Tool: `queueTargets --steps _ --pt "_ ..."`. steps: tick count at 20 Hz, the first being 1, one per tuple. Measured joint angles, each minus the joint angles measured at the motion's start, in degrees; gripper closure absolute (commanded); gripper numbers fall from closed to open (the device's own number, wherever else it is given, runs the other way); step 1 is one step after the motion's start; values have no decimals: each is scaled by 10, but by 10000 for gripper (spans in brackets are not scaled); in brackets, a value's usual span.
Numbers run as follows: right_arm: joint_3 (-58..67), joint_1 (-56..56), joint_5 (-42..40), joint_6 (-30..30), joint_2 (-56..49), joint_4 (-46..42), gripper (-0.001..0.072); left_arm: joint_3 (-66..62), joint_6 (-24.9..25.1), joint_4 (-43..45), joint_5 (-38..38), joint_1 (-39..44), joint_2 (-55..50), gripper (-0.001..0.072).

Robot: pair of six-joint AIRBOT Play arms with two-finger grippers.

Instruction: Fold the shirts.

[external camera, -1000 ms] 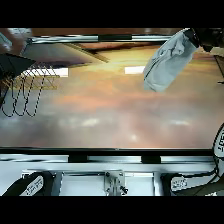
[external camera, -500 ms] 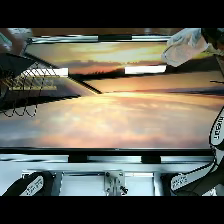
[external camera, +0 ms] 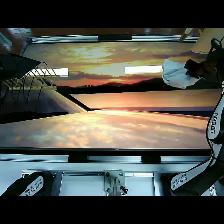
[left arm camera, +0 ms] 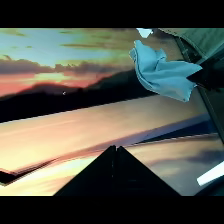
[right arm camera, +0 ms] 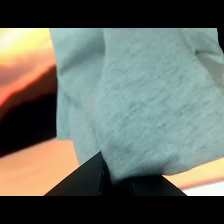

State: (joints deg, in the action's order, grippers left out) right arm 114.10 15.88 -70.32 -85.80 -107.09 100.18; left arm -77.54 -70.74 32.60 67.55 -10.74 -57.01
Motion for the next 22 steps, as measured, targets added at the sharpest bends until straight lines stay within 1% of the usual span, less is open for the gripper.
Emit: queueTargets --steps 3,5,6,7,8,9,13,16,19,21,22 --pt "-2 0 -87 10 -2 -23 644 0 0 0 0 9 -2 674" --pt "-3 0 -127 21 -3 -43 643 0 0 0 1 15 -2 674" --pt "-3 0 -142 27 -4 -51 613 0 0 0 1 18 -3 674" --pt "-4 0 -154 35 -6 -57 507 0 0 0 1 20 -3 674" --pt "-5 0 -165 44 -8 -59 343 0 0 0 0 21 -3 674" --pt "-6 0 -179 50 -10 -61 250 0 0 0 1 22 -3 674" --pt "-7 0 -233 68 -16 -74 249 0 0 0 0 24 -3 674" --pt "-8 0 -261 72 6 -99 255 0 2 0 0 24 -3 674" --pt "-8 2 -234 72 50 -105 255 0 5 0 0 24 -3 674" --pt "-8 3 -183 72 87 -84 255 0 5 0 0 25 -3 676" --pt "-8 2 -152 65 104 -67 270 0 5 0 0 26 -5 679"
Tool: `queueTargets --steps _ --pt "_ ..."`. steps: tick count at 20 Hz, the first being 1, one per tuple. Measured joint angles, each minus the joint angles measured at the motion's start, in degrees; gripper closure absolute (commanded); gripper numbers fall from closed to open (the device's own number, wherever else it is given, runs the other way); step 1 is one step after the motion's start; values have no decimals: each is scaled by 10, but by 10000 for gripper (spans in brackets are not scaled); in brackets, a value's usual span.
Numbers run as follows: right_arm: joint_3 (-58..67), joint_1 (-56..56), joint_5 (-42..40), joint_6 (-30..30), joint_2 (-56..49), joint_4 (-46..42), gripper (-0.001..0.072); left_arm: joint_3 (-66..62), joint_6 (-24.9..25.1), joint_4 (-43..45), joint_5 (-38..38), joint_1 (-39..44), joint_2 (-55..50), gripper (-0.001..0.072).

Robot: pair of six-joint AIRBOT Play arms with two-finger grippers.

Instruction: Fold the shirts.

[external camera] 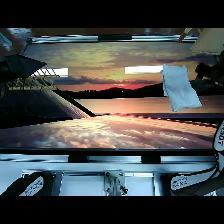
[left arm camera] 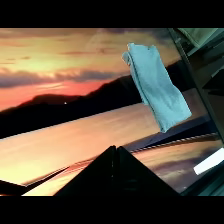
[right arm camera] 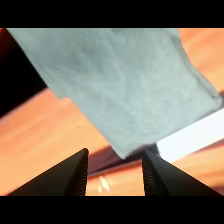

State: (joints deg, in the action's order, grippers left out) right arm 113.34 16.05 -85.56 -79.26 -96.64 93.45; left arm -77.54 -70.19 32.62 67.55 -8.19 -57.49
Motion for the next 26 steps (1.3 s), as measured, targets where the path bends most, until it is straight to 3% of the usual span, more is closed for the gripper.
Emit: queueTargets --steps 2,4,5,6,8,10,11,16,26 --pt "0 -16 65 -48 32 57 338 -2 0 10 -1 9 -7 681" --pt "0 -54 102 -107 51 104 312 -8 -25 81 -7 45 -19 681" --pt "0 -81 106 -118 53 111 257 -12 -53 144 -12 72 -30 679" --pt "0 -108 103 -119 51 109 186 -17 -84 209 -15 100 -43 677" --pt "0 -159 70 -98 32 99 182 -34 -151 339 -3 158 -81 655" --pt "0 -196 17 -70 4 89 182 -60 -200 439 54 196 -131 309" --pt "0 -211 -9 -60 -10 88 182 -76 -217 486 89 210 -158 235" --pt "0 -258 -81 -37 -41 82 183 -112 -236 599 165 239 -235 238" --pt "0 -274 -106 -29 -48 81 183 -120 -239 636 179 245 -273 237"
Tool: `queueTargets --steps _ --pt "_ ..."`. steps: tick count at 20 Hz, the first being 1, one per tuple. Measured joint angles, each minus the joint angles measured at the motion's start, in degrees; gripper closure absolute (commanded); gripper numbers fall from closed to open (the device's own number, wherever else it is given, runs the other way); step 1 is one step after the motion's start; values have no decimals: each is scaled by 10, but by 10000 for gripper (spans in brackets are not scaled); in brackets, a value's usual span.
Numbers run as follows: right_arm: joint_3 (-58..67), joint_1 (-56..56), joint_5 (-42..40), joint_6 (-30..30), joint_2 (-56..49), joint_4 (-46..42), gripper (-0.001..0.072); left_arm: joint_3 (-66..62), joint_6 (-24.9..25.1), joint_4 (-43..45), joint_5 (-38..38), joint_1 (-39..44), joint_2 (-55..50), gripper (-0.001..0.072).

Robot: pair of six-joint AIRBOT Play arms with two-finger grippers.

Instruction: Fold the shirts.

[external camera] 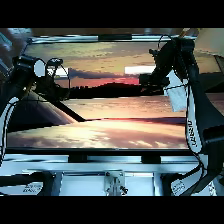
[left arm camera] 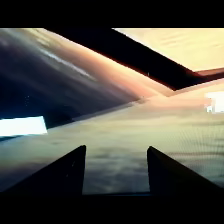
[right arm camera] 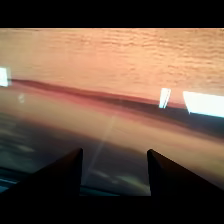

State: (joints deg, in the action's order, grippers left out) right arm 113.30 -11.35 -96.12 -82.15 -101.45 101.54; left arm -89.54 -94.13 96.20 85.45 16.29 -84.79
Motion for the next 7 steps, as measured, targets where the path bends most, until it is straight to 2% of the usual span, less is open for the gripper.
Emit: queueTargets --steps 7 --pt "0 0 -3 0 0 0 183 0 0 2 1 0 -16 238"
